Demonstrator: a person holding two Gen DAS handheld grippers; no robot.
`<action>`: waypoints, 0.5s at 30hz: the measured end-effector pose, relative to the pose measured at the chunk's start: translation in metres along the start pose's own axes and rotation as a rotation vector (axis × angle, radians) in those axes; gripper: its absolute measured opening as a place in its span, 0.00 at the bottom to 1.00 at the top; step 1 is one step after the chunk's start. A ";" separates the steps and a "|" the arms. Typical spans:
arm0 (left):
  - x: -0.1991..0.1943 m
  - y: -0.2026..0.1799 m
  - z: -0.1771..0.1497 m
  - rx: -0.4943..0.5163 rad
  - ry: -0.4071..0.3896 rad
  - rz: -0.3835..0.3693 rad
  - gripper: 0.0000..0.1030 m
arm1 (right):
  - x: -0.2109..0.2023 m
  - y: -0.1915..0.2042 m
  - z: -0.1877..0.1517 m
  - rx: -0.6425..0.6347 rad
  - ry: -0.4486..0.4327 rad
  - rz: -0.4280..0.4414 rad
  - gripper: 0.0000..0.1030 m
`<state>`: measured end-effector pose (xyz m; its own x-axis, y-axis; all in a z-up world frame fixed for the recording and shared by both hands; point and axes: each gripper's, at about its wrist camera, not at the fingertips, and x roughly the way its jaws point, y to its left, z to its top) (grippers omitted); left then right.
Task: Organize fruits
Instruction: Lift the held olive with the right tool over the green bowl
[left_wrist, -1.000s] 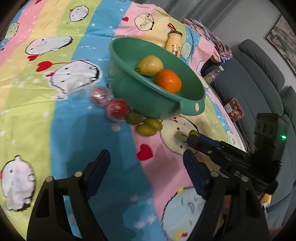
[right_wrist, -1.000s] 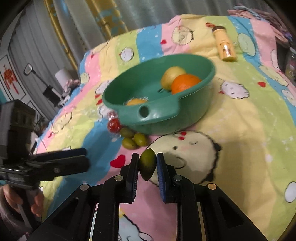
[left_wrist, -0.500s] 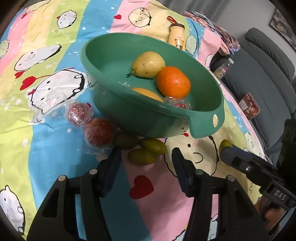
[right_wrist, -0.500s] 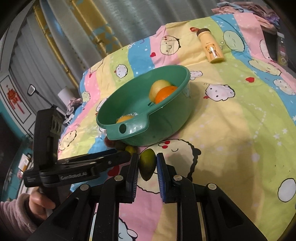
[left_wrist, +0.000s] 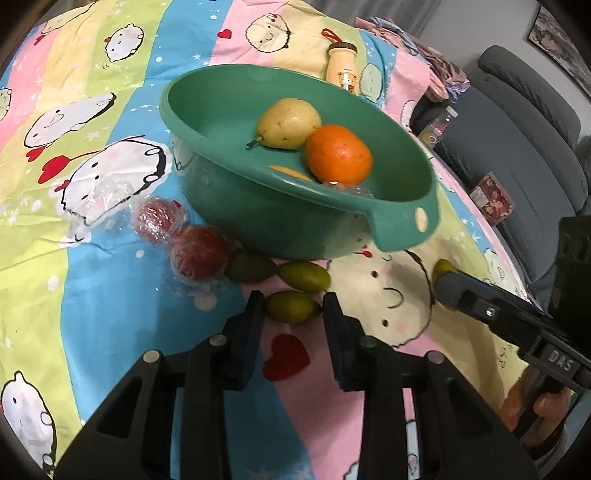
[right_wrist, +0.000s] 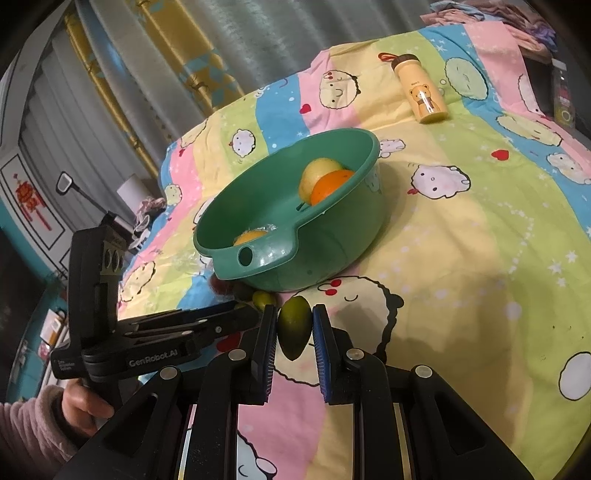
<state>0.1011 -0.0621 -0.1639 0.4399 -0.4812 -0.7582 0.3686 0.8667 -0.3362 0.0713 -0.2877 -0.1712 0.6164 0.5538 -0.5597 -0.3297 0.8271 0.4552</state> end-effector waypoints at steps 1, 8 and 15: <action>-0.002 -0.001 -0.001 0.005 0.001 -0.003 0.31 | 0.000 0.000 0.000 -0.001 0.000 0.002 0.20; -0.022 0.000 -0.009 -0.018 -0.018 -0.025 0.31 | 0.002 0.003 -0.001 -0.002 0.003 0.025 0.20; -0.045 0.000 -0.012 -0.038 -0.054 -0.054 0.31 | 0.003 0.007 -0.001 -0.010 0.011 0.056 0.20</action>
<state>0.0715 -0.0391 -0.1366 0.4644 -0.5329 -0.7074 0.3619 0.8432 -0.3975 0.0704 -0.2802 -0.1709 0.5886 0.6003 -0.5415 -0.3705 0.7956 0.4793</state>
